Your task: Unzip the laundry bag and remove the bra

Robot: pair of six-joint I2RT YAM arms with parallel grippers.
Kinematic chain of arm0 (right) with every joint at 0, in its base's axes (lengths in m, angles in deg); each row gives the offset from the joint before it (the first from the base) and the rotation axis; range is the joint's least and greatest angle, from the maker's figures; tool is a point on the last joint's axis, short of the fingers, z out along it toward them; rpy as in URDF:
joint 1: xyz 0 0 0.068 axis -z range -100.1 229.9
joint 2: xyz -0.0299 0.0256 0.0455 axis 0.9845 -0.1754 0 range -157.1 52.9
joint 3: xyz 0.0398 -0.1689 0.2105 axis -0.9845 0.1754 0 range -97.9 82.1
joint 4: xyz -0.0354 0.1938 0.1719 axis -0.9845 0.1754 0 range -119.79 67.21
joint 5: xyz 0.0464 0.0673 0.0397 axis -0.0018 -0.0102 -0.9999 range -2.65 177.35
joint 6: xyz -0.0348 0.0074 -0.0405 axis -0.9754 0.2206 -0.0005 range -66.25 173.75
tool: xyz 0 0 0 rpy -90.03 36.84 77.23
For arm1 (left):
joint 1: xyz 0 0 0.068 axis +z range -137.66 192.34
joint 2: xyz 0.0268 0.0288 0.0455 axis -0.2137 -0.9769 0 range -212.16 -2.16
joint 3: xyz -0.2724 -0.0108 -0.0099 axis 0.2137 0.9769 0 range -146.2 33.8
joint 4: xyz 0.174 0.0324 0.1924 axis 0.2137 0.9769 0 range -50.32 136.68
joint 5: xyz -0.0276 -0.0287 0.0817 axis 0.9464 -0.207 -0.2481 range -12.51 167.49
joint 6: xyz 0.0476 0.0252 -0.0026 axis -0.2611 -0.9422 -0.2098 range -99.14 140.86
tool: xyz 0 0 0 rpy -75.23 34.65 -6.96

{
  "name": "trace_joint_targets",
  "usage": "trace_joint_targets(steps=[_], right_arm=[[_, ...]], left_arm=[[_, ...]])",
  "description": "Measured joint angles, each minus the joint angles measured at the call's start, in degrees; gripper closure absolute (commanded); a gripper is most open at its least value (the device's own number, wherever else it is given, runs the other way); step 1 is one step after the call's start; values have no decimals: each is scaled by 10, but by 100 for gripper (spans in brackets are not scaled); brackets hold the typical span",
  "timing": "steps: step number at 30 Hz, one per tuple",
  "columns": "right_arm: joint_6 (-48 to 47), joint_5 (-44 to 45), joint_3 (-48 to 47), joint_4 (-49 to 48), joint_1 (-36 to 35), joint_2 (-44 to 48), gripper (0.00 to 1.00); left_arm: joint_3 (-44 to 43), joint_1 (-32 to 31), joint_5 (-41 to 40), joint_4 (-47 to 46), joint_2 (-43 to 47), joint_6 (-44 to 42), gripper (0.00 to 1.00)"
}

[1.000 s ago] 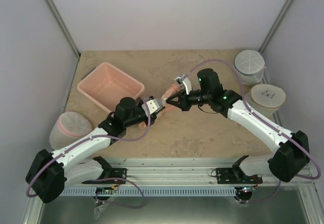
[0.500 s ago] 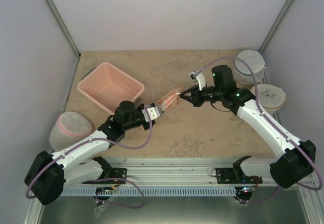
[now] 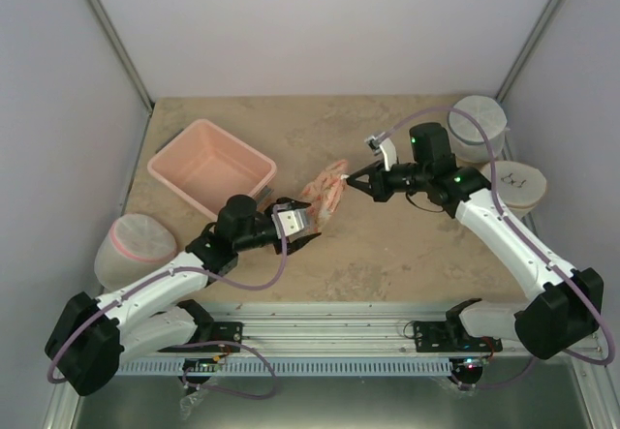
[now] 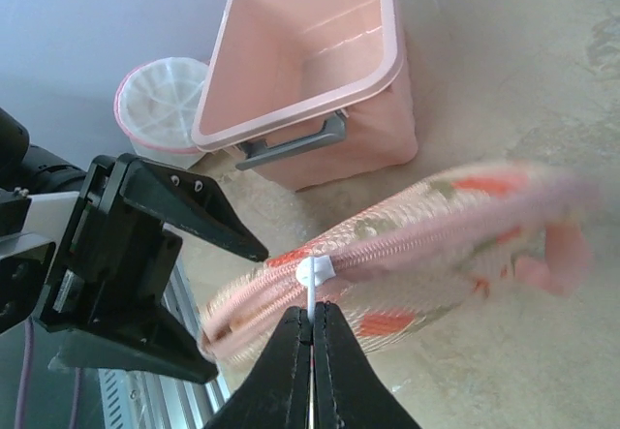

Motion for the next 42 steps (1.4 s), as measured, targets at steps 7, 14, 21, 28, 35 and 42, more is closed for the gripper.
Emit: trace_joint_targets(steps=[7, 14, 21, 28, 35, 42], right_arm=[[28, 33, -7, -15, -21, 1, 99], [69, 73, -9, -56, -79, 5, 99], [77, 85, -23, -73, -111, 5, 99], [76, 89, -27, -77, -116, 5, 99], [70, 97, -27, -76, -112, 9, 99], [66, 90, 5, -77, -46, 33, 99]], left_arm=[[-35, 0, 43, -7, 13, 73, 20], [-84, 0, 52, -59, 12, 220, 32], [-89, 0, -18, -49, 7, 250, 50], [-89, 0, -50, -37, 7, 221, 87], [-87, 1, -55, -44, 8, 204, 100], [-71, 1, -54, -59, 19, 172, 100]])
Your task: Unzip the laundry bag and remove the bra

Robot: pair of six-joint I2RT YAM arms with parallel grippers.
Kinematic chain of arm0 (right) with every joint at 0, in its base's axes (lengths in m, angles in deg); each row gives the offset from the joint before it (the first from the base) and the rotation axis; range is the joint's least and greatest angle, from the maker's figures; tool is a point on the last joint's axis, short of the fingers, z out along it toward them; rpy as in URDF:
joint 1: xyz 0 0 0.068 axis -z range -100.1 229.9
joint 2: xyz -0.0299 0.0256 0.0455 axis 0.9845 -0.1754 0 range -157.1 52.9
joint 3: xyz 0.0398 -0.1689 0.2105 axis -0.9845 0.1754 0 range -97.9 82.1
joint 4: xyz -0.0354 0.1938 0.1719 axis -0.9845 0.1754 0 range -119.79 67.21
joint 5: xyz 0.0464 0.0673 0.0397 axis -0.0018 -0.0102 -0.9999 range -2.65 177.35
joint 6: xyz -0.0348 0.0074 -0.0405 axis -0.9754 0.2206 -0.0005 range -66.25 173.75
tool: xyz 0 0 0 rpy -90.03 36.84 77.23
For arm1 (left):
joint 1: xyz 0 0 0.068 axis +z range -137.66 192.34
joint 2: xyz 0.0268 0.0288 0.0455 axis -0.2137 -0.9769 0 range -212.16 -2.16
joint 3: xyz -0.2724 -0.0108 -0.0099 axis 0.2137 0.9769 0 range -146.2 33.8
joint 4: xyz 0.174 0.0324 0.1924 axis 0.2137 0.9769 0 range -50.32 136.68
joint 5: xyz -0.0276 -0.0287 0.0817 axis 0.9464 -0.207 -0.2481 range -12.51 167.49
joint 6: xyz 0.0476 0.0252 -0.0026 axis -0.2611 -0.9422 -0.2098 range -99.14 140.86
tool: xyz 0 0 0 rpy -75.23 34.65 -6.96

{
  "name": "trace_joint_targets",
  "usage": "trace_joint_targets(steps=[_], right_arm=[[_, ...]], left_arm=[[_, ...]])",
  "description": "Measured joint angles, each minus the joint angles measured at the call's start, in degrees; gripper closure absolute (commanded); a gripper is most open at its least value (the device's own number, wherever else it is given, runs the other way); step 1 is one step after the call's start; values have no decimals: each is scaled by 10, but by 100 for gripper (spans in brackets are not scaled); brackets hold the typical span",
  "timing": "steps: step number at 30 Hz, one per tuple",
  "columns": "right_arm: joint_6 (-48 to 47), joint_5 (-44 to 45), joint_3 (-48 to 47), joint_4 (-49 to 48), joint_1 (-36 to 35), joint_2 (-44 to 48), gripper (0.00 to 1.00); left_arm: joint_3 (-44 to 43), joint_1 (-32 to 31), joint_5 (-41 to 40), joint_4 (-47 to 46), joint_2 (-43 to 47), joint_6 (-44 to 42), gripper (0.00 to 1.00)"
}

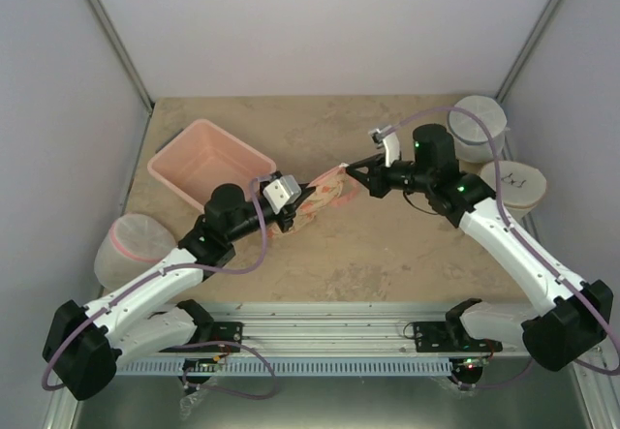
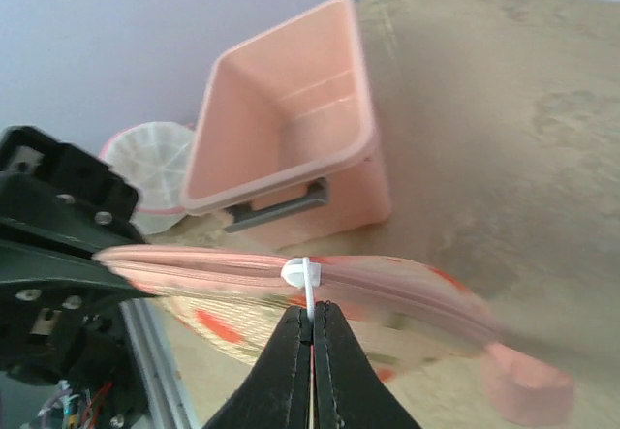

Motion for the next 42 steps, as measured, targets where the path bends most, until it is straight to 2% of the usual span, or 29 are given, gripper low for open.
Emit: trace_joint_targets(steps=[11, 18, 20, 23, 25, 28, 31, 34, 37, 42], right_arm=[[-15, -65, 52, 5, 123, 22, 99], [-24, -121, 52, 8, 137, 32, 99], [-19, -130, 52, 5, 127, 30, 99], [-12, -125, 52, -5, 94, 27, 99], [-6, -115, 51, -15, 74, 27, 100], [1, -91, 45, -26, 49, 25, 100], [7, -66, 40, -32, 24, 16, 99], [12, -43, 40, -35, -7, 4, 99], [14, -36, 40, -40, -30, -8, 99], [14, -37, 40, -52, -56, -30, 99]], left_arm=[[13, -1, 5, -26, 4, -1, 100], [44, 5, 2, -60, 12, 60, 100], [59, 11, -2, -70, 14, 74, 91], [86, 21, -4, -66, 17, 83, 63], [94, 23, 10, -43, 18, 59, 44], [91, 23, 40, 5, 23, 13, 23], [75, 23, 47, 51, 33, -28, 13], [52, 23, 52, 85, 41, -52, 11], [34, 23, 64, 97, 46, -46, 13], [31, 23, 53, 79, 43, -4, 37]])
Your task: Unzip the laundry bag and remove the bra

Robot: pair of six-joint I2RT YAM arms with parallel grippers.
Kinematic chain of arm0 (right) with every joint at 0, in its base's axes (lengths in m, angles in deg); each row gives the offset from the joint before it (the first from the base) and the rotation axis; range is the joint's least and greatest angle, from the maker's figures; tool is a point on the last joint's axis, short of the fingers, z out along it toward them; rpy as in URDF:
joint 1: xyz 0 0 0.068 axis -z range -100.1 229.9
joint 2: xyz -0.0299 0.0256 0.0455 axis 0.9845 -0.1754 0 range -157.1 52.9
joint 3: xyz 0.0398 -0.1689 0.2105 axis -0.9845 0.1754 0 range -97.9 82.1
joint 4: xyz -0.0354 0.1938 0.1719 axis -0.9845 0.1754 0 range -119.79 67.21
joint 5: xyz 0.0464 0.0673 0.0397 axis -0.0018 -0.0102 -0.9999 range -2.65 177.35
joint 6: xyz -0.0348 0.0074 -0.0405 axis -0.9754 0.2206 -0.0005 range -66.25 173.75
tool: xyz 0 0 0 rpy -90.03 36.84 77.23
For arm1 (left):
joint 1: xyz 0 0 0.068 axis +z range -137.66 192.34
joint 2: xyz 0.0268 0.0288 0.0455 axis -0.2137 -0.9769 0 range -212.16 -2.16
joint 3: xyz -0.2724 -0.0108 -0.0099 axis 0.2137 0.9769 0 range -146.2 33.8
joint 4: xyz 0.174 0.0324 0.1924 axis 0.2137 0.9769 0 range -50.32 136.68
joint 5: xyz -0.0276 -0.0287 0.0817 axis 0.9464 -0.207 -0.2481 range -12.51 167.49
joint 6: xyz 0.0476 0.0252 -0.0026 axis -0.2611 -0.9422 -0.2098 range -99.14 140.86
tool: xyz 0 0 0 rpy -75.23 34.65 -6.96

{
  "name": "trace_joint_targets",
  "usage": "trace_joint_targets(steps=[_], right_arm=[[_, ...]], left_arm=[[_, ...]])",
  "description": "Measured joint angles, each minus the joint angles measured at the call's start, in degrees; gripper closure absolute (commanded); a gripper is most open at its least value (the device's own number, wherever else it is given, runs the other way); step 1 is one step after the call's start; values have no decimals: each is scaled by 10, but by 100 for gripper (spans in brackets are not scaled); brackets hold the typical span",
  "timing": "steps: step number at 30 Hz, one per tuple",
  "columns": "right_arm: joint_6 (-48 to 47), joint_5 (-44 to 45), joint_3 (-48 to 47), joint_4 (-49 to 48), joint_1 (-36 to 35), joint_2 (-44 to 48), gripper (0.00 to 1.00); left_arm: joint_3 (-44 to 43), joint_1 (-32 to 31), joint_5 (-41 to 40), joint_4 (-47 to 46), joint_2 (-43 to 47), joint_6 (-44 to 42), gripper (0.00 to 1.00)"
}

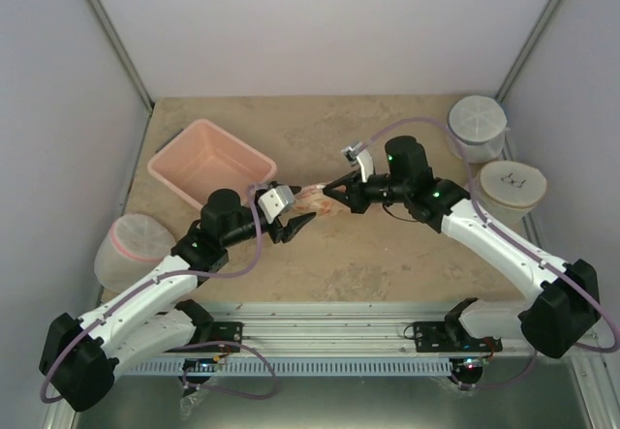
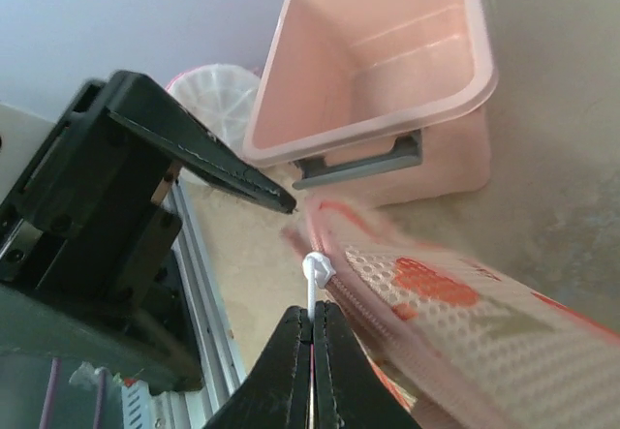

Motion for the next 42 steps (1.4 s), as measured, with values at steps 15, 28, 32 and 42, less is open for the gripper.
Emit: trace_joint_targets(steps=[15, 28, 32, 42], right_arm=[[-50, -45, -1, 20, -18, -19, 99], [-99, -65, -7, 84, -18, -22, 99], [-112, -72, -7, 101, -18, -22, 99], [-144, -94, -8, 130, -20, -24, 99]], left_arm=[[12, 0, -24, -8, -3, -125, 40], [-77, 0, 50, 177, 0, -398, 13], [-89, 0, 45, 229, -22, -443, 18], [-89, -2, 34, 251, -41, -459, 25]])
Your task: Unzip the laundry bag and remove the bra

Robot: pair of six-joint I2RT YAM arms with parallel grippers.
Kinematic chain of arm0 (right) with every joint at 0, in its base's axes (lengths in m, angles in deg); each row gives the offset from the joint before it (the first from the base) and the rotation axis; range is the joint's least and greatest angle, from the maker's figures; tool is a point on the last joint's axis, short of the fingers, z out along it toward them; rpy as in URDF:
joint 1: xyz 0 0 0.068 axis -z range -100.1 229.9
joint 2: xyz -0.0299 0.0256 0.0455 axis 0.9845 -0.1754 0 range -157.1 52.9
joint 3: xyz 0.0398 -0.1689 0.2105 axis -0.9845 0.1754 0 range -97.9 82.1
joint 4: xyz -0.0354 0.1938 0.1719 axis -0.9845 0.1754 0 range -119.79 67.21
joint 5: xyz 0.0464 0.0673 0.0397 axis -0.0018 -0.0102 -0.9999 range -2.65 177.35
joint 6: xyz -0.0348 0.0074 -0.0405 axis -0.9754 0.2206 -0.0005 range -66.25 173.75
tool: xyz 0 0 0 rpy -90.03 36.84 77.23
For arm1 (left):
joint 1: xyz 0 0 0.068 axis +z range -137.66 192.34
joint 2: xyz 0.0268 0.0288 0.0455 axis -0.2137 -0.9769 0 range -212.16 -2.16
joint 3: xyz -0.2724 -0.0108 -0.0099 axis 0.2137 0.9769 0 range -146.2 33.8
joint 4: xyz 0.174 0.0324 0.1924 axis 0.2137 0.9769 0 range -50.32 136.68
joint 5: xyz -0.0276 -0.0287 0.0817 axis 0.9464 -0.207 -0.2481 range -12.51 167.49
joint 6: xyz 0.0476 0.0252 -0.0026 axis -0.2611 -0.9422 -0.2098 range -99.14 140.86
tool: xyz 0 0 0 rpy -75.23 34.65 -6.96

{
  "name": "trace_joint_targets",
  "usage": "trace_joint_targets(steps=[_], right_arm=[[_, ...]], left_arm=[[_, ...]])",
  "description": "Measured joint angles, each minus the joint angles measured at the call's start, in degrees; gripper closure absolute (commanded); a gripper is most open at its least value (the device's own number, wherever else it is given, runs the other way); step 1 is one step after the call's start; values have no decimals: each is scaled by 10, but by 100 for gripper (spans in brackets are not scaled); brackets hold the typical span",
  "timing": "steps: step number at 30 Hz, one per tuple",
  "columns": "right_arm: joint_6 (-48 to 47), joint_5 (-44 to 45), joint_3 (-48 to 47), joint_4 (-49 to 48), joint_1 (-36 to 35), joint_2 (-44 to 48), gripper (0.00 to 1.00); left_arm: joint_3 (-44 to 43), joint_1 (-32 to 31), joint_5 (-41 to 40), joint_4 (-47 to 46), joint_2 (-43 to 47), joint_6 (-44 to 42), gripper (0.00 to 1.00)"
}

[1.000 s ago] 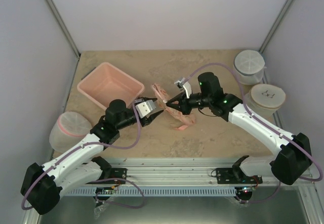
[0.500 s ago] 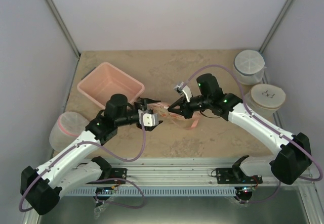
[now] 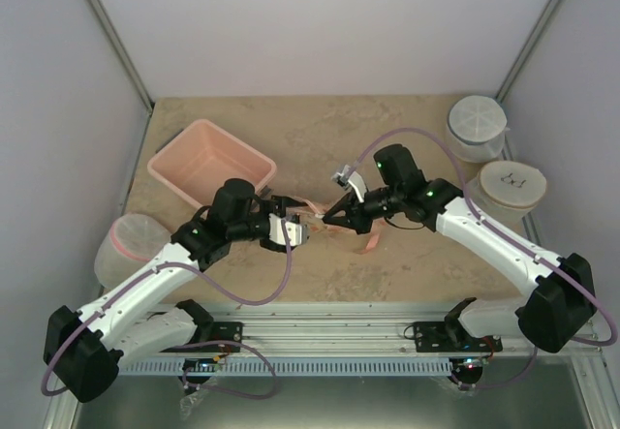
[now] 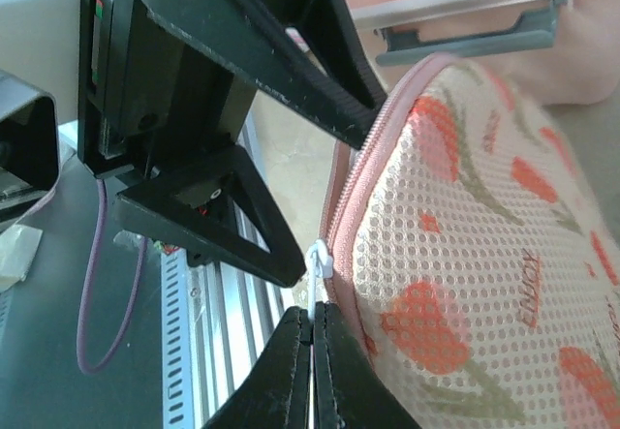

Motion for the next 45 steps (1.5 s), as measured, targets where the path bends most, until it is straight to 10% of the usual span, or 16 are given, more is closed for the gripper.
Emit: trace_joint_targets(steps=[22, 34, 45], right_arm=[[-17, -6, 0, 21, -12, -6, 99], [-25, -7, 5, 20, -9, 3, 100], [11, 23, 84, -27, 121, 106, 100]], left_arm=[[-18, -3, 28, -19, 2, -4, 20], [-12, -3, 13, 3, -26, -34, 100], [-25, -4, 21, -75, -67, 77, 100]])
